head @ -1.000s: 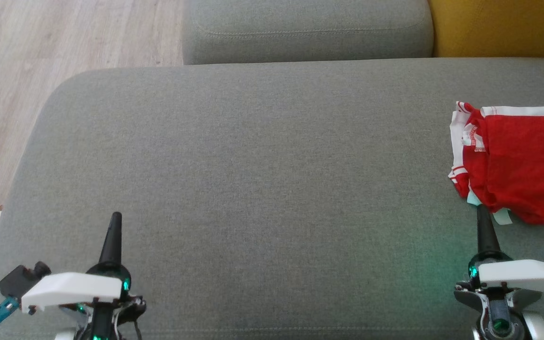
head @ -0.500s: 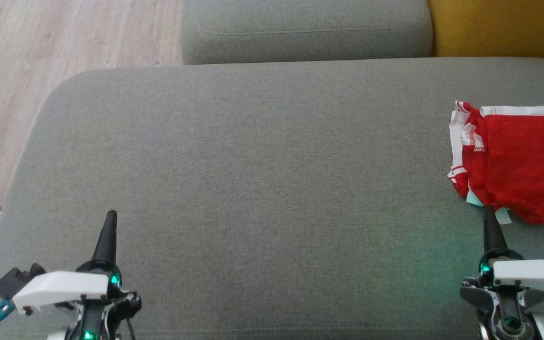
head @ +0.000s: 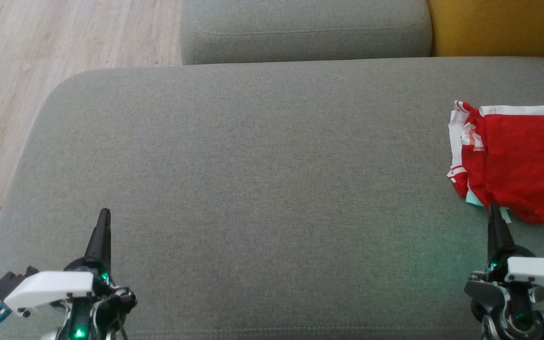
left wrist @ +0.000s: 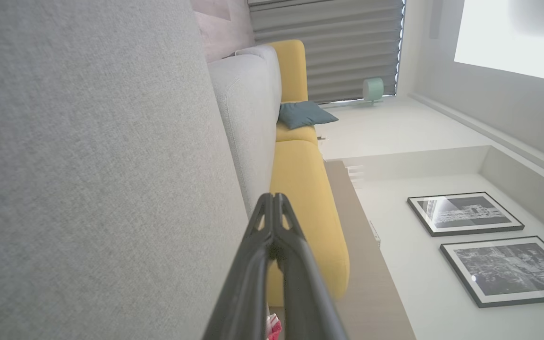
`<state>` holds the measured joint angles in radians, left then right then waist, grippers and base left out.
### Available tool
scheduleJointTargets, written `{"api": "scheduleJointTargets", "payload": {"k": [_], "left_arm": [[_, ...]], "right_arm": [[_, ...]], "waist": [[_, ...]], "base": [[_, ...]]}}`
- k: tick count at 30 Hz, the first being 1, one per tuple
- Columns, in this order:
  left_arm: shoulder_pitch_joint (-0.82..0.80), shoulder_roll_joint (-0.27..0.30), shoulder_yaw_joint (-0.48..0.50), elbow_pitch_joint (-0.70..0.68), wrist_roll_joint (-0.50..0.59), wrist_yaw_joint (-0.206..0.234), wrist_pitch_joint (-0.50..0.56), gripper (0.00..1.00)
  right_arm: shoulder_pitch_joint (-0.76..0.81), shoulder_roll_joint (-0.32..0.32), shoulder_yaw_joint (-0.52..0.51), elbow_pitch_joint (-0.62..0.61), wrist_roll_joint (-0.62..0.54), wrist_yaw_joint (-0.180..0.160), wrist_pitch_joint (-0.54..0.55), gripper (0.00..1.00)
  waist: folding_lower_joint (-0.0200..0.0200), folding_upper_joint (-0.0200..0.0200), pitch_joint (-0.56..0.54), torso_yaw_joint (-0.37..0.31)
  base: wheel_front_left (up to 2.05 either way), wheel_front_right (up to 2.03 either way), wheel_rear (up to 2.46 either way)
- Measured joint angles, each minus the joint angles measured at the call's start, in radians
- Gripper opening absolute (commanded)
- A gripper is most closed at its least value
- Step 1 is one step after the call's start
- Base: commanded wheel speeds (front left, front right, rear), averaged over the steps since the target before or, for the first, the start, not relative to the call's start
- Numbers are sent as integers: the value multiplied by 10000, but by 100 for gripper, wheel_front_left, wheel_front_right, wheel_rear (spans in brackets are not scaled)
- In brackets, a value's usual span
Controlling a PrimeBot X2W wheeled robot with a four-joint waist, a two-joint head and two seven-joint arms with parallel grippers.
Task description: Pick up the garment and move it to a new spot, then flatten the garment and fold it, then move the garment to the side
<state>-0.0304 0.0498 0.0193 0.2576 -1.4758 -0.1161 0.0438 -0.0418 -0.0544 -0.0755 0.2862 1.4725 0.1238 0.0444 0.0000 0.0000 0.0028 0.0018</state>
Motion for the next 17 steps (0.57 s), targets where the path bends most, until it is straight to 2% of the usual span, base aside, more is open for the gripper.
{"api": "scheduleJointTargets", "payload": {"k": [13, 17], "left_arm": [[-171, 0, 301, 128, -1373, -71, 433, 0], [-172, 0, 314, 130, -1480, -71, 443, 0]], "right_arm": [[-124, 0, -282, -42, 1417, 0, 370, 0], [-124, 0, -297, -42, 1528, 0, 397, 0]], "waist": [[0, 0, 4, -18], [0, 0, 3, -18]], "base": [[0, 0, 0], [0, 0, 0]]}}
